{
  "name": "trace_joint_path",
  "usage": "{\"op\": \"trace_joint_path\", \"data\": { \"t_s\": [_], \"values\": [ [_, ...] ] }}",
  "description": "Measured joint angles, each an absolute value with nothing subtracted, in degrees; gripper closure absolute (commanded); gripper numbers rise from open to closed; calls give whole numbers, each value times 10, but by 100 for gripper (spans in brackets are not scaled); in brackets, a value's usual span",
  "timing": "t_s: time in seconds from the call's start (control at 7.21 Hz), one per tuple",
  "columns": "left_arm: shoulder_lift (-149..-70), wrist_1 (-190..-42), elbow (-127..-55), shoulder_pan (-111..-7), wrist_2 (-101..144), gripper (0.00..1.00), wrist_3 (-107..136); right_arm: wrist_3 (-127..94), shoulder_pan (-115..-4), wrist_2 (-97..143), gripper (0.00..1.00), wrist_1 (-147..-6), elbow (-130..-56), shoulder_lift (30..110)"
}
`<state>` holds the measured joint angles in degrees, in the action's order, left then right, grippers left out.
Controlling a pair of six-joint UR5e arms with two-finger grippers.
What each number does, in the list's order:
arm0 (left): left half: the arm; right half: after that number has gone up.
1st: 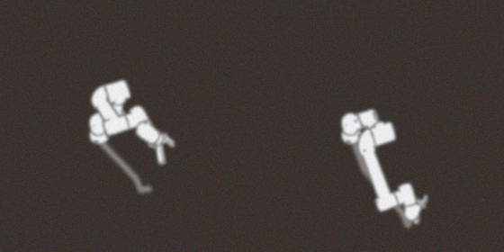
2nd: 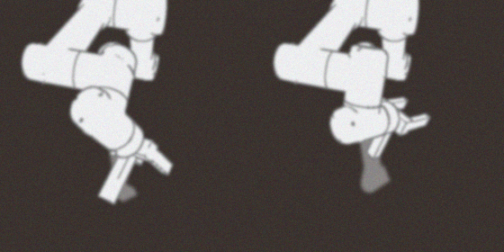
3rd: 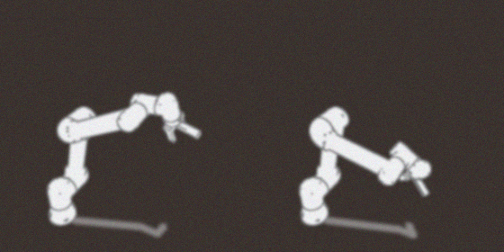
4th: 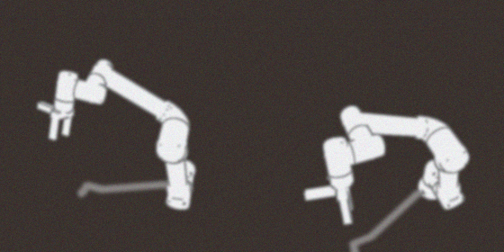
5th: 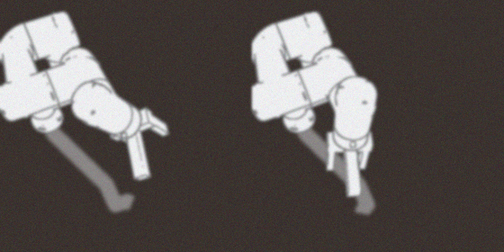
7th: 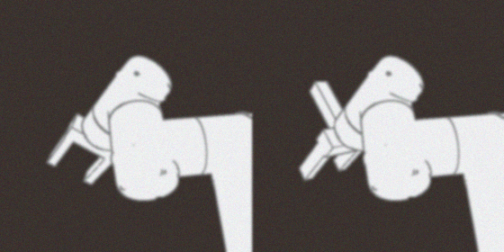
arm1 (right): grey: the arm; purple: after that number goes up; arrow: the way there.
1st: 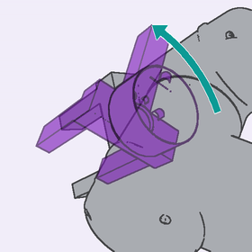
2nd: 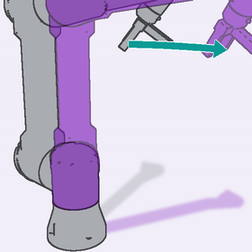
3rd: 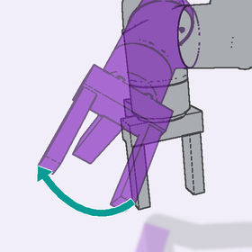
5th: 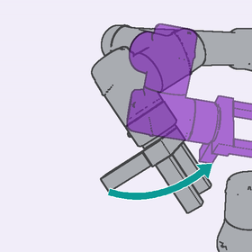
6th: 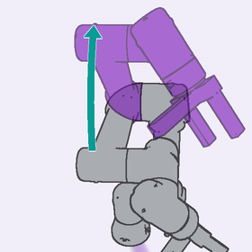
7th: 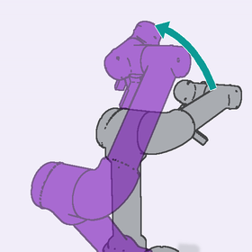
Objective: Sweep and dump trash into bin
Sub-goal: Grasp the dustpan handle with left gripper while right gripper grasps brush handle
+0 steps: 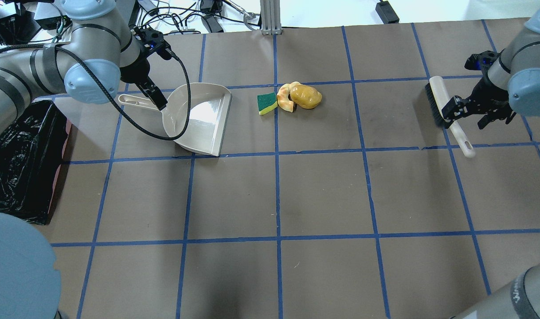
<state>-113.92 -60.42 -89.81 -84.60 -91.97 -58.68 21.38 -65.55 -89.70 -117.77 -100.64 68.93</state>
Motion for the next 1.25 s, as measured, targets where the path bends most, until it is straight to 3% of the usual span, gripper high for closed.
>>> {"op": "trace_joint_path", "data": {
  "t_s": [0.69, 0.97, 1.25],
  "values": [
    [-1175, -617, -886, -842, -993, 0, -900, 217, -654, -901, 48, -1178, -1026, 688],
    [-1191, -519, -890, -841, -1019, 0, -922, 217, -653, -904, 66, -1178, -1027, 688],
    [-1207, -463, -901, -840, -1017, 4, -944, 218, -653, -905, 70, -1178, -1026, 688]
  ]
}}
